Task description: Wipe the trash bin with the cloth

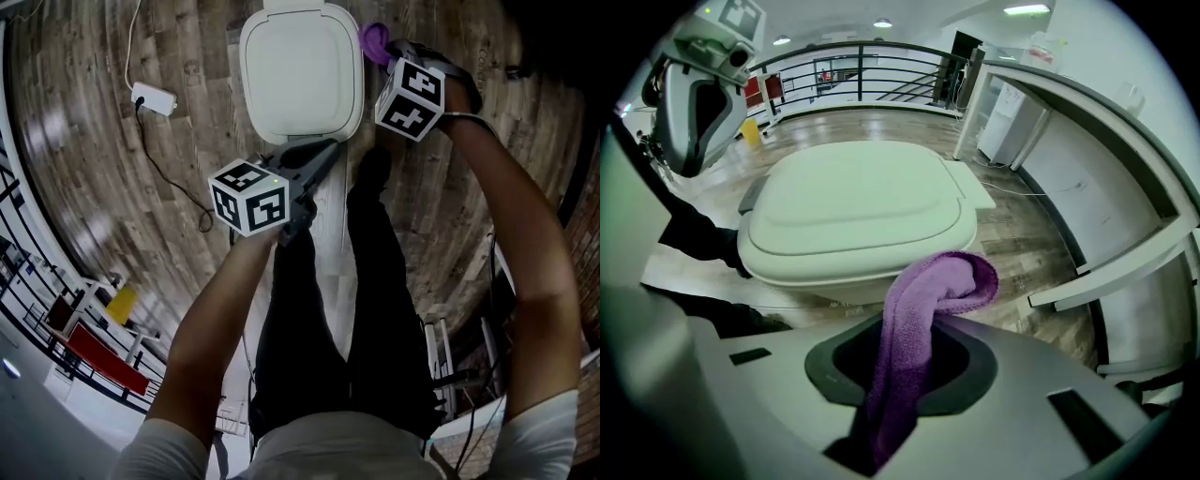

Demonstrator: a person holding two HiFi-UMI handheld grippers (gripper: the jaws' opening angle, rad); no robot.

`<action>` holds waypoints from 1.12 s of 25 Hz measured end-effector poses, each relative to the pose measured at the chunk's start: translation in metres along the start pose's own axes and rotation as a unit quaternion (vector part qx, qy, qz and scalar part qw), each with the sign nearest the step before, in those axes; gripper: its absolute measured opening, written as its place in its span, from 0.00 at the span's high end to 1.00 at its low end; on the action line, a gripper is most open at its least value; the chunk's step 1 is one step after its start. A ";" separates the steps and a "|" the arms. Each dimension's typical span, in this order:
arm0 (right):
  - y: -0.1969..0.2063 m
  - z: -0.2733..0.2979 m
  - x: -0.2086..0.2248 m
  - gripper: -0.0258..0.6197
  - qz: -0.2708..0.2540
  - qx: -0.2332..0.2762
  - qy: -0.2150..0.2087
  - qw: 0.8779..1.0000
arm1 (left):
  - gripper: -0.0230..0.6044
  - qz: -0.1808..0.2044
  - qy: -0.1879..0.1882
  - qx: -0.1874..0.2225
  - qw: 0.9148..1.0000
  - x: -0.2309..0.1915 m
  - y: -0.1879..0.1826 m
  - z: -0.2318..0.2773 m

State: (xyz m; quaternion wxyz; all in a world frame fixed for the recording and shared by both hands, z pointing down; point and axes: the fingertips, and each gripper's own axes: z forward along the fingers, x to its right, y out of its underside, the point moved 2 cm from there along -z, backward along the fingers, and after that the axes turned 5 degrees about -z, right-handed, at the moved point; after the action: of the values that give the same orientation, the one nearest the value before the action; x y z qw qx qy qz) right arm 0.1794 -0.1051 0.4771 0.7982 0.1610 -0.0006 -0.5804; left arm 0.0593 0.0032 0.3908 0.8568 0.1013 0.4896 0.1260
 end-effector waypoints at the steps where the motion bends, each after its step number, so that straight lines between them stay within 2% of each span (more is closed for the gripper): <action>1: 0.002 -0.001 -0.006 0.84 -0.004 0.000 -0.002 1.000 | 0.96 0.000 0.000 -0.003 1.000 0.002 0.003 0.001; 15: 0.014 -0.009 -0.087 0.84 -0.035 0.010 -0.041 0.999 | 0.96 -0.014 -0.019 -0.028 0.999 0.006 0.046 0.006; 28: 0.011 -0.019 -0.135 0.84 -0.054 0.034 -0.065 0.996 | 0.96 -0.025 -0.030 -0.021 0.999 0.011 0.063 0.010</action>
State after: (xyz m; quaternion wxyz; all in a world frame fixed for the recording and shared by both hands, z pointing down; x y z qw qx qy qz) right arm 0.1492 0.0283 0.4873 0.7581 0.1498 -0.0637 -0.6314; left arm 0.0654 0.0662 0.4058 0.8762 0.0745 0.4628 0.1119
